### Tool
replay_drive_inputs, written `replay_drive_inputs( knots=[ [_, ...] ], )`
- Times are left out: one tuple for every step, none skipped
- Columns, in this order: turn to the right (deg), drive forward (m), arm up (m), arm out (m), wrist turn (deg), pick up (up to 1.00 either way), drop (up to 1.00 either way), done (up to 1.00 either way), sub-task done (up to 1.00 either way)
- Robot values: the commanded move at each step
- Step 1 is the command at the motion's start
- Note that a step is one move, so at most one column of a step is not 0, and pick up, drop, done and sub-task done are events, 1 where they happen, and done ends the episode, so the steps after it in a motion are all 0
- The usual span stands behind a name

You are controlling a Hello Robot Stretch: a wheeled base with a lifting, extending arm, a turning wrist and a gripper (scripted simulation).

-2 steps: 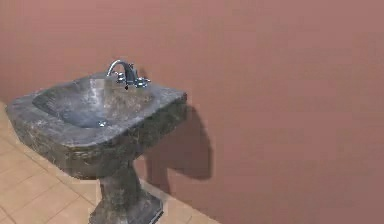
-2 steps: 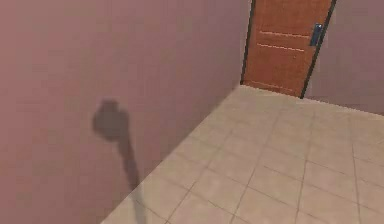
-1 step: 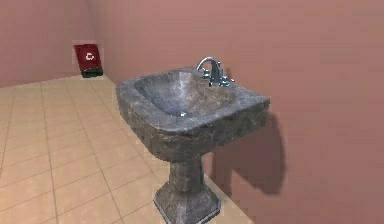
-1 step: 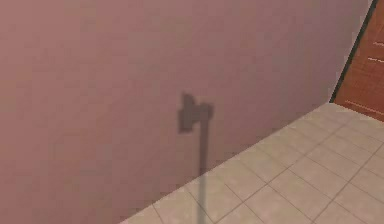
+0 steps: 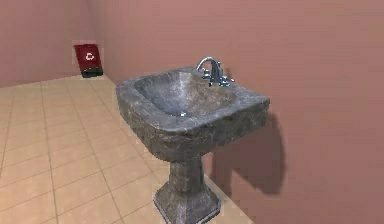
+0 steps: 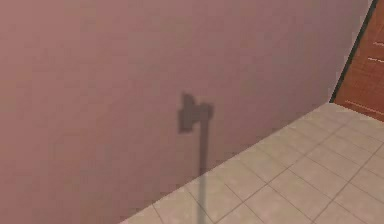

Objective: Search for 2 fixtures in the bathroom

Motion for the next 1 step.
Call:
replay_drive_inputs(
  knots=[
    [-45.0, 0.00, 0.00, 0.00, 0.0, 0.00, 0.00, 0.00, 0.00]
  ],
)
